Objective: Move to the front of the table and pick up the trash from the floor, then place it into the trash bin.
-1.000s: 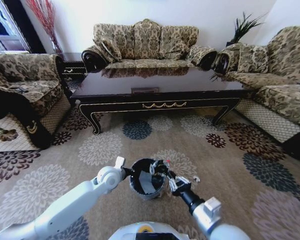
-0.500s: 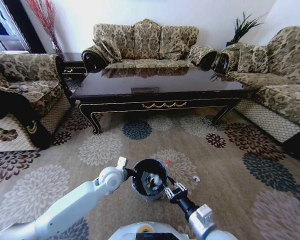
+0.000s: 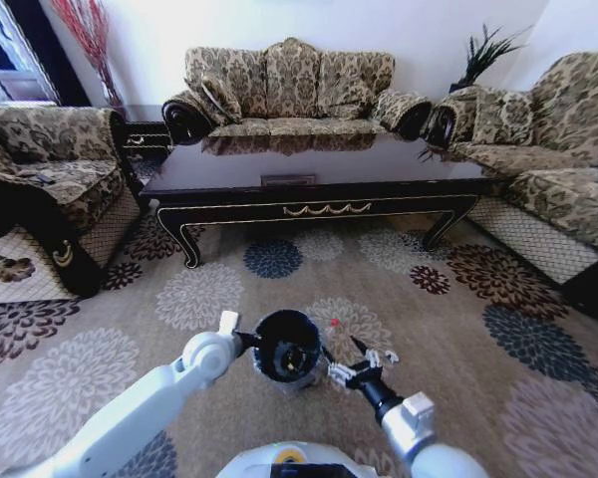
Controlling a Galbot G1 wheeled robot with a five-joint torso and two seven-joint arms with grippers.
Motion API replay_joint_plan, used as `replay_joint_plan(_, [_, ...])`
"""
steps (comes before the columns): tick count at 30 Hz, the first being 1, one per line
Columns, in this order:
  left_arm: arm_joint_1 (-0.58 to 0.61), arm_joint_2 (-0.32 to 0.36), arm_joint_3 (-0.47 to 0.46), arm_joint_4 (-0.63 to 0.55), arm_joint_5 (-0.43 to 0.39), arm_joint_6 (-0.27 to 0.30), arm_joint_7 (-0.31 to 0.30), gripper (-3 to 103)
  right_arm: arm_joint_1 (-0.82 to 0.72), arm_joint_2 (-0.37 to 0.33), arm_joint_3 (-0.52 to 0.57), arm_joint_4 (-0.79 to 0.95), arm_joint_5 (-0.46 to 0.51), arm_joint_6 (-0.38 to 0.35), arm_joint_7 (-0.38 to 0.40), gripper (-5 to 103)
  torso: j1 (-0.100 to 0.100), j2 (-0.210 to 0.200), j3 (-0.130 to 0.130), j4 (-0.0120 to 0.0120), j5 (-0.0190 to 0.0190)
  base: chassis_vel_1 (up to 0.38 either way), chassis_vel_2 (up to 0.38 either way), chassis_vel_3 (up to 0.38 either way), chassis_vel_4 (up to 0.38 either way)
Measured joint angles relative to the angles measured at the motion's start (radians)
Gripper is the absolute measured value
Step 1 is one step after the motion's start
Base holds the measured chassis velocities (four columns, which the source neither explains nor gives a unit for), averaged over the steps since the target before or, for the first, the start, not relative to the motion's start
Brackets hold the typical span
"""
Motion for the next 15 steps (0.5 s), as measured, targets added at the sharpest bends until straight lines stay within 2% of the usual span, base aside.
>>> replay_joint_plan(2, [0.056,0.02,-0.074,-0.021,0.008,0.0,0.02,0,0.05,-0.001,0.036,-0.039,0.056,-0.003,0.014,100,0.0,0.0,0.0,-0.0004,0.0003,0.0,0.0,0.0,0.0])
replay_joint_plan(4, [0.074,0.025,-0.094,-0.024,0.018,0.0,0.025,0,0.065,-0.001,0.044,-0.058,0.063,-0.002,0.016,100,0.0,0.0,0.0,-0.0002,0.0003,0.0,0.0,0.0,0.0])
replay_joint_plan(6, [0.13,0.03,-0.141,-0.029,0.075,0.0,0.062,0,0.112,-0.005,0.06,-0.138,0.071,0.016,0.016,100,0.0,0.0,0.0,-0.0004,0.0001,0.0,0.0,0.0,0.0])
replay_joint_plan(8, [0.149,0.029,-0.155,-0.028,0.093,0.0,0.076,0,0.126,-0.005,0.061,-0.162,0.071,0.021,0.017,100,0.0,0.0,0.0,-0.0003,0.0002,0.0,0.0,0.0,0.0])
replay_joint_plan(12, [0.248,0.009,-0.258,-0.029,0.136,-0.019,0.115,0,0.21,0.008,0.076,-0.313,0.098,0.041,0.013,100,0.0,0.0,0.0,-0.0004,0.0004,0.0,0.0,0.0,0.0])
replay_joint_plan(15, [0.294,-0.002,-0.301,-0.033,0.153,-0.032,0.136,0,0.247,0.01,0.088,-0.377,0.124,0.043,0.01,100,0.0,0.0,0.0,-0.0003,0.0002,0.0,0.0,0.0,0.0])
